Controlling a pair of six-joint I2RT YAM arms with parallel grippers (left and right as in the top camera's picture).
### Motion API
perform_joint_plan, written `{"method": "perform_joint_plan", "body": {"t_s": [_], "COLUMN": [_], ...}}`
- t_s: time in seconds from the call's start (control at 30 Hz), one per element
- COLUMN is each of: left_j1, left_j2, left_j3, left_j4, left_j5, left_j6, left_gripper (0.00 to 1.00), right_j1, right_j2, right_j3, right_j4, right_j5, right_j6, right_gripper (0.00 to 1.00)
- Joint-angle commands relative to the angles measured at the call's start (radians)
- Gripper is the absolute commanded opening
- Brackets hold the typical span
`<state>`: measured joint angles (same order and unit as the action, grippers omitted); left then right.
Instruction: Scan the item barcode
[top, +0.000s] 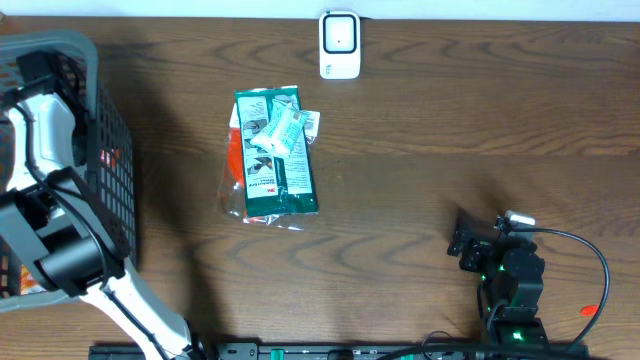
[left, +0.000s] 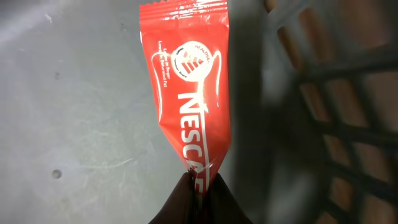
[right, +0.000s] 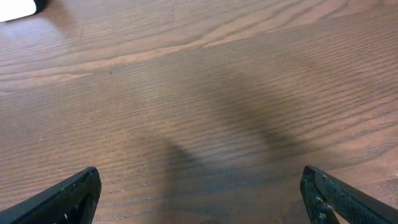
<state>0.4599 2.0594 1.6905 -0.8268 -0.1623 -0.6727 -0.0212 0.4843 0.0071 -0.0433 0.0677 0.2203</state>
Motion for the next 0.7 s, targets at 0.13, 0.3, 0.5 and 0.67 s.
{"method": "perform_joint_plan", "body": {"t_s": [0.13, 0.3, 0.5, 0.67], "left_j1": [0.000, 0.000, -0.002, -0.029], "left_j2": [-0.246, -0.434, -0.607, -0.671], "left_j3": [-0.003, -0.003, -0.003, -0.003], "left_j4": [0.014, 0.076, 0.264, 0.417], "left_j5": [0.016, 0.233, 0.584, 0.854], "left_j6": [0.007, 0.010, 0.010, 0.010], "left_gripper": [0.08, 0.08, 0.17, 0.16], "right_j1": [0.002, 0.002, 0.002, 0.002], "right_j2": [0.000, 0.000, 0.000, 0.000], "right_j3": [-0.002, -0.002, -0.002, -0.002], "right_j4": [0.002, 0.002, 0.006, 0.007], "right_j5": [0.010, 0.011, 0.011, 0.011], "right_j6": [0.011, 0.011, 0.011, 0.011], "right_gripper": [0.99, 0.99, 0.99, 0.99]}}
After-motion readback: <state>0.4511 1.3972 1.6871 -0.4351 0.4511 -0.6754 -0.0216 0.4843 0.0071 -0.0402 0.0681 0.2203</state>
